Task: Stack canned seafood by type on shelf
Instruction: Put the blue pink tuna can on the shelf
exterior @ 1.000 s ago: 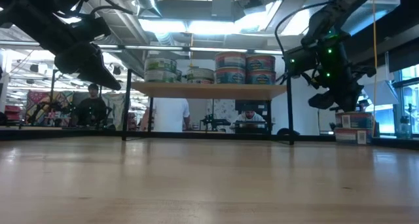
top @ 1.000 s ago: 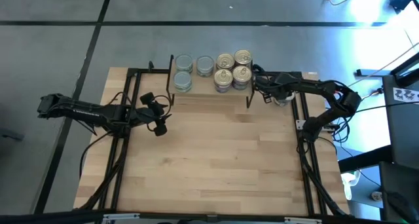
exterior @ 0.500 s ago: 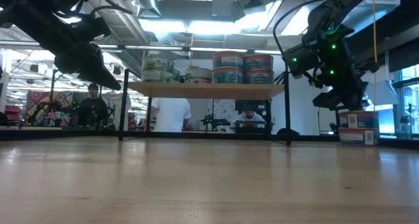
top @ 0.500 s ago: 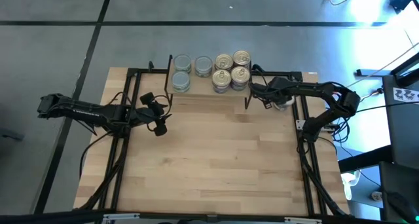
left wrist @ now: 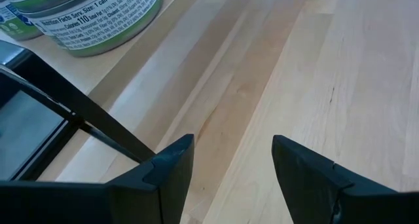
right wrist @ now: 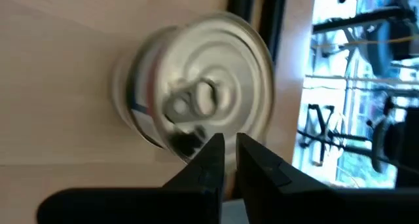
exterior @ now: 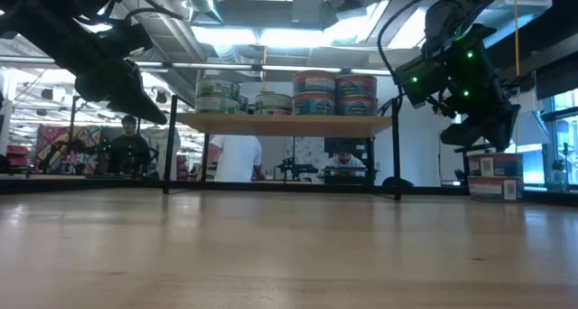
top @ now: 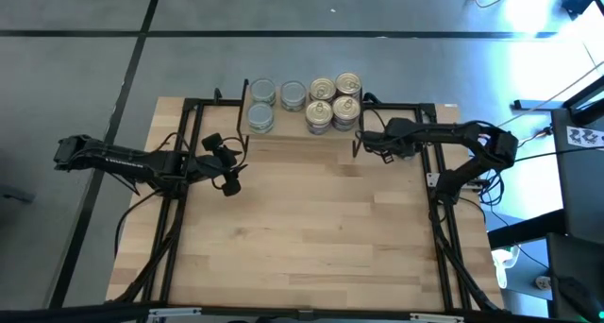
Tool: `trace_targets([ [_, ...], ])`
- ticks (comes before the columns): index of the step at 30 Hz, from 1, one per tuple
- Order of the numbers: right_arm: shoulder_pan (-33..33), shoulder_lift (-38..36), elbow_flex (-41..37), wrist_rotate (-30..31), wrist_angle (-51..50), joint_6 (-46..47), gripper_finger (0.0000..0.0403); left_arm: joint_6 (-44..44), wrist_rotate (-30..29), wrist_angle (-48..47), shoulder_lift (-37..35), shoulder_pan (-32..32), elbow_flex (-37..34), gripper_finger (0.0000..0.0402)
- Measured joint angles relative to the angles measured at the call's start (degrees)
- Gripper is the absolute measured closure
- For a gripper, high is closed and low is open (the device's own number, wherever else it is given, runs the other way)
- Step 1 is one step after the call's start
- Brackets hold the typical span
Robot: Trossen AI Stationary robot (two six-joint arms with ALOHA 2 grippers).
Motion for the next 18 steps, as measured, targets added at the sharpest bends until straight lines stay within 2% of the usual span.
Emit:
trace_targets([
  [5, 1.1, 0.0, 0.0, -0.4, -4.7, 5.6, 0.0361, 0.0, 0.0, 0.0, 0.0, 0.0, 0.0, 0.0198],
  [14, 4.8, -0.2, 0.1, -1.9, -6.5, 7.6, 0.0361, 0.0, 0.0, 0.0, 0.0, 0.0, 0.0, 0.0198],
  [18, 7.7, -0.6, 0.2, -4.3, -8.5, 8.3, 0.0361, 0.0, 0.0, 0.1, 0.0, 0.0, 0.0, 0.0198],
])
